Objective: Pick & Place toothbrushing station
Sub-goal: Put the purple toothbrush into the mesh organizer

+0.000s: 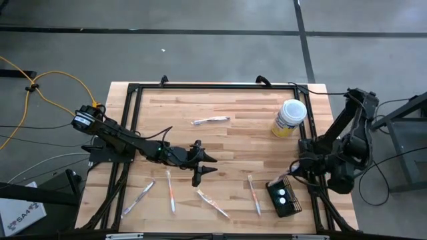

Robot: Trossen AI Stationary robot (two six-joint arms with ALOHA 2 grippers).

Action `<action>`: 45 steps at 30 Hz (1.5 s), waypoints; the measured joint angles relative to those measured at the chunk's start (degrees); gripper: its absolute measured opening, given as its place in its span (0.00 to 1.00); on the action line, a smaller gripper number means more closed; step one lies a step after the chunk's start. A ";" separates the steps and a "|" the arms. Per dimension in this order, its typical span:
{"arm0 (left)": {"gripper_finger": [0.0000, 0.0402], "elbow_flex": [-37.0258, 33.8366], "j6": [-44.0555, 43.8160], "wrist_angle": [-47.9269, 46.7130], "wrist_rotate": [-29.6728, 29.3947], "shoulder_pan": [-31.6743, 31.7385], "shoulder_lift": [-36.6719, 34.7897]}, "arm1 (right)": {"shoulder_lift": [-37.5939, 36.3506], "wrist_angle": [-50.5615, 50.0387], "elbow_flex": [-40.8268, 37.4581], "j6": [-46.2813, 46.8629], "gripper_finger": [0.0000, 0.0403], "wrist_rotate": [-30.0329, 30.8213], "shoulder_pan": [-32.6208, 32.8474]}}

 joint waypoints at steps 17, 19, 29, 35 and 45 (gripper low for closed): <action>0.41 0.00 0.02 -0.01 0.04 -0.02 0.00 | 4.29 -3.67 0.00 6.07 0.01 -0.16 0.86; 0.41 0.00 0.02 -0.01 0.04 0.00 0.00 | 4.84 -3.65 0.00 6.18 0.01 -0.33 0.86; 0.41 0.00 0.02 0.00 0.06 -0.02 0.00 | 4.53 -3.33 0.00 6.09 0.01 -1.37 0.86; 0.41 0.00 0.02 -0.01 0.06 -0.02 0.00 | 3.78 -3.28 0.00 5.98 0.01 -1.77 0.86; 0.41 0.00 0.02 0.01 0.06 -0.02 0.00 | 4.75 -3.51 0.04 6.36 0.01 -1.66 0.86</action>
